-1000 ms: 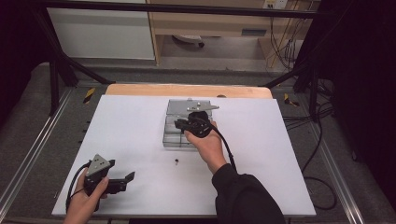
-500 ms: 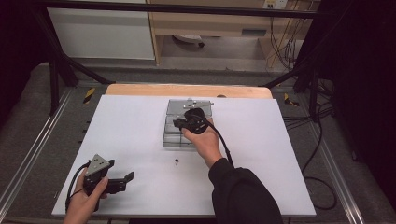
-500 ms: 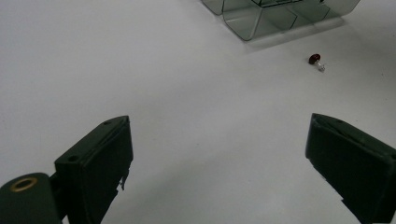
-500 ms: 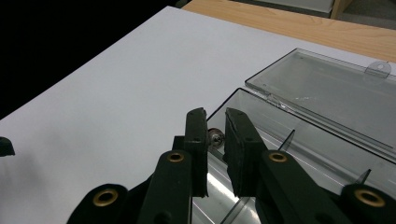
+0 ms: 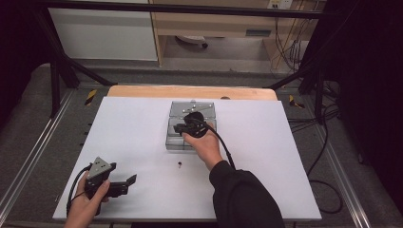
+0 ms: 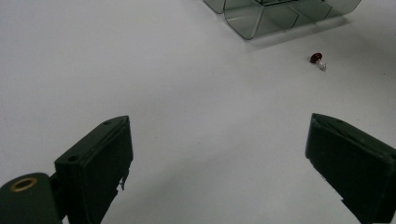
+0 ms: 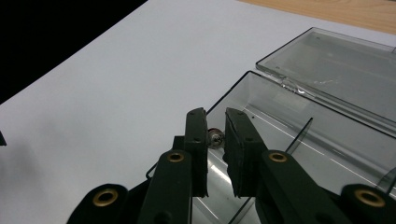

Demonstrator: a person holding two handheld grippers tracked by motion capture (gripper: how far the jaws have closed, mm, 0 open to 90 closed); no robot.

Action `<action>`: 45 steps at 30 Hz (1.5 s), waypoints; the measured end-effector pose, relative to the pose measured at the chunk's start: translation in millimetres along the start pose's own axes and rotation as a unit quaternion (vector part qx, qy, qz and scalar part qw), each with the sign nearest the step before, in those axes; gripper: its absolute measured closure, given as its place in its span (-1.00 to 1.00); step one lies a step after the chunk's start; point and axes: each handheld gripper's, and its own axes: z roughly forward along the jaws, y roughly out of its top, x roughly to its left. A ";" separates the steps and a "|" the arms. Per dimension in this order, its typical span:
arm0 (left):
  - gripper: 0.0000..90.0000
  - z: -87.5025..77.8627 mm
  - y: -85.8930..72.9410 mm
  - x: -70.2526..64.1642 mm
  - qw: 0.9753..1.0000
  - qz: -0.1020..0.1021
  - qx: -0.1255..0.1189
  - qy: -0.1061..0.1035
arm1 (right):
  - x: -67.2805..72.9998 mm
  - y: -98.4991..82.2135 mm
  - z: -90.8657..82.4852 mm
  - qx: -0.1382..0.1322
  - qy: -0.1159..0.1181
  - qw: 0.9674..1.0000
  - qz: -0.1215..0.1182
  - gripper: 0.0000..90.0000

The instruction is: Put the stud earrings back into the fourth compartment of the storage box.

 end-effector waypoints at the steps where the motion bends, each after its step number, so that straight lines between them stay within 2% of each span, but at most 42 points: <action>1: -0.83 -0.1 0.0 0.2 1.000 0.000 0.000 0.000 | 0.4 -0.3 0.5 0.003 0.002 1.000 0.002 0.77; 31: -0.83 0.1 -0.3 0.2 1.000 0.002 0.004 -0.002 | 8.0 -8.6 14.3 0.041 0.008 0.999 -0.015 0.77; 35: -0.83 0.3 -0.4 0.2 1.000 0.002 0.004 -0.003 | 8.5 -9.8 15.6 0.043 0.011 0.999 -0.011 0.76; 38: -0.83 0.6 -0.5 0.1 1.000 0.004 0.006 -0.005 | 9.7 -10.0 15.4 0.047 0.002 0.999 -0.011 0.61; 42: -0.83 0.8 -0.7 0.3 1.000 0.003 0.006 -0.005 | 12.8 -8.3 9.3 0.036 -0.008 0.999 -0.016 0.47; 45: -0.83 0.3 -0.6 0.3 1.000 0.004 0.007 -0.004 | 17.8 -6.5 2.7 0.030 -0.007 0.999 -0.016 0.24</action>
